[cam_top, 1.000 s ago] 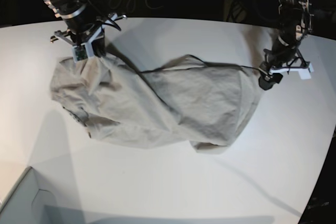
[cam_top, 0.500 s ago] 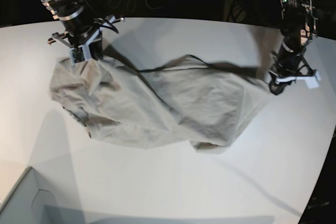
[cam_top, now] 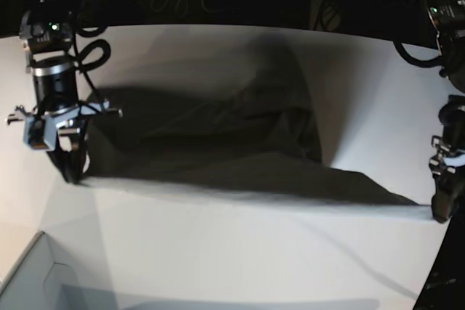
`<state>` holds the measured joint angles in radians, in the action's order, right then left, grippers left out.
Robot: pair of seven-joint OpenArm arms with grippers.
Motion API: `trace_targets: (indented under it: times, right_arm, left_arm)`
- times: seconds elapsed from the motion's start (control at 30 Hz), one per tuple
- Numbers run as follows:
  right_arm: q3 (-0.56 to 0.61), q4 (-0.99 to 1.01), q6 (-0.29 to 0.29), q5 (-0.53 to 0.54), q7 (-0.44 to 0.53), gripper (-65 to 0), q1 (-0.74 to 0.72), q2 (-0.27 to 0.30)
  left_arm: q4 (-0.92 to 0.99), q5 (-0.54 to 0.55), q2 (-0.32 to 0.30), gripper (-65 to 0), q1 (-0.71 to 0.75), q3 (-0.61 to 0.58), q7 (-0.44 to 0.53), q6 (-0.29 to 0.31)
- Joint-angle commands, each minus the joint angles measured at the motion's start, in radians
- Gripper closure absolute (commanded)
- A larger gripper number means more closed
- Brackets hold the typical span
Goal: Layout the t-shirt on the table in an organized manner, then fold the t-shirt properly
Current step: 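Lift the shirt high with both grippers and shake it out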
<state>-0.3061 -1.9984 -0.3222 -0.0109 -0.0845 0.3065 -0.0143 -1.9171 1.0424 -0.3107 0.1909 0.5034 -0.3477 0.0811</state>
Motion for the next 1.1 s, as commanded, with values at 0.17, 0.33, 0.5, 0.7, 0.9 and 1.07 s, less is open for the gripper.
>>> trace_targets:
  times: [0.17,0.33,0.5,0.7,0.9,1.07]
  right_arm:
    - [-0.009,-0.02,-0.004,0.01,0.141,0.0,-0.198,0.007]
    - [-0.011,-0.02,-0.002,0.009,0.162,0.0,-0.359,0.007]
    - [-0.005,-0.025,-0.002,0.009,0.162,0.0,-0.493,0.007]
    - [0.005,-0.032,-0.002,0.009,0.176,0.0,-0.55,0.007]
    - [0.055,-0.026,-0.002,0.009,0.226,0.0,-0.541,0.007]
    - [0.075,0.027,-0.002,0.007,0.225,0.0,-0.573,0.007]
  left_arm:
    - [-0.046,0.008,-0.063,0.0,-0.143,0.007,0.035,0.003]
    - [-0.046,0.012,-0.144,0.0,-0.258,0.011,0.037,0.003]
    - [-0.068,0.014,-0.21,0.0,-0.35,0.013,0.037,0.003]
    - [-0.109,0.016,-0.259,0.0,-0.359,0.079,0.045,0.003]
    - [-0.106,0.017,-0.258,0.0,-0.321,0.165,0.037,0.003]
    - [-0.095,0.016,-0.238,0.0,-0.299,0.162,0.037,0.003]
